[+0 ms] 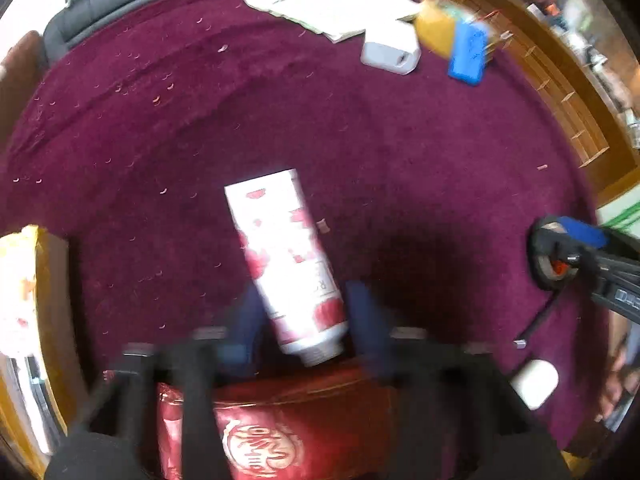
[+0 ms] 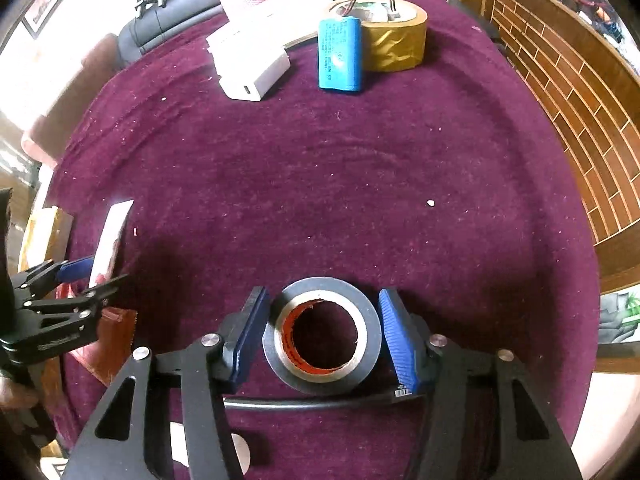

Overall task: Organize objects
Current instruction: 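Grasp the black tape roll with the right tool while the left tool holds the rose tube, then carry the rose tube and tape roll into the tray and open both tools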

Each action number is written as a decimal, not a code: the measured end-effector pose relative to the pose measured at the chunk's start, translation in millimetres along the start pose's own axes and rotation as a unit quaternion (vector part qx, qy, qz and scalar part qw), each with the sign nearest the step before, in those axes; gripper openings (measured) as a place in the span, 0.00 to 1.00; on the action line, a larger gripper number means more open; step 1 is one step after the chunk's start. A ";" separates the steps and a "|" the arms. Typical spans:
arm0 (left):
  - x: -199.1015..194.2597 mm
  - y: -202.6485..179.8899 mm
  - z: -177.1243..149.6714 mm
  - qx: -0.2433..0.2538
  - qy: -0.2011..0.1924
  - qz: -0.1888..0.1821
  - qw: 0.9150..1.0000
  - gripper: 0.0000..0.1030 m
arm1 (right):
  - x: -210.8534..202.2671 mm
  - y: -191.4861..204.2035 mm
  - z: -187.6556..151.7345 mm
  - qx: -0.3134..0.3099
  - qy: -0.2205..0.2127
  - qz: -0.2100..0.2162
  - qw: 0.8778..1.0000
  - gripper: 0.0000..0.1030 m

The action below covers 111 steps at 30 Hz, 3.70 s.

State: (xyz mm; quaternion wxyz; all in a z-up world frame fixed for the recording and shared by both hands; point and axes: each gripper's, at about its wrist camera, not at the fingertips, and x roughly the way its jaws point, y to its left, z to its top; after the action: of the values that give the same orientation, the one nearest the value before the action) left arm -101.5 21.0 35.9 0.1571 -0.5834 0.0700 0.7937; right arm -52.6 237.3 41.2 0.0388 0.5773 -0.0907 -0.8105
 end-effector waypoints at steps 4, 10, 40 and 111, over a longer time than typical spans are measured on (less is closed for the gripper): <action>-13.1 9.2 -4.6 -0.007 -0.019 -0.007 1.000 0.25 | -8.7 -18.2 -1.2 0.038 -0.001 0.023 0.999 0.23; -47.8 24.9 -15.4 -0.030 -0.059 -0.040 0.997 0.25 | -14.3 -25.9 -8.2 0.045 0.002 0.030 0.999 0.15; -153.7 204.5 -159.2 -0.239 -0.122 -0.049 0.962 0.26 | -28.0 81.0 -1.7 0.055 -0.004 0.181 0.982 0.14; -94.2 315.0 -83.9 -0.186 -0.048 -0.046 0.980 0.60 | 22.0 373.8 17.6 -0.074 -0.028 0.103 0.992 0.65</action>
State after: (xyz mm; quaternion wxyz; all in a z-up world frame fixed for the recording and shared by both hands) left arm -104.5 -315.9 76.5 0.0858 -0.5666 -0.1133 0.8116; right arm -92.1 -131.1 98.1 0.1621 0.5375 -0.0899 -0.8226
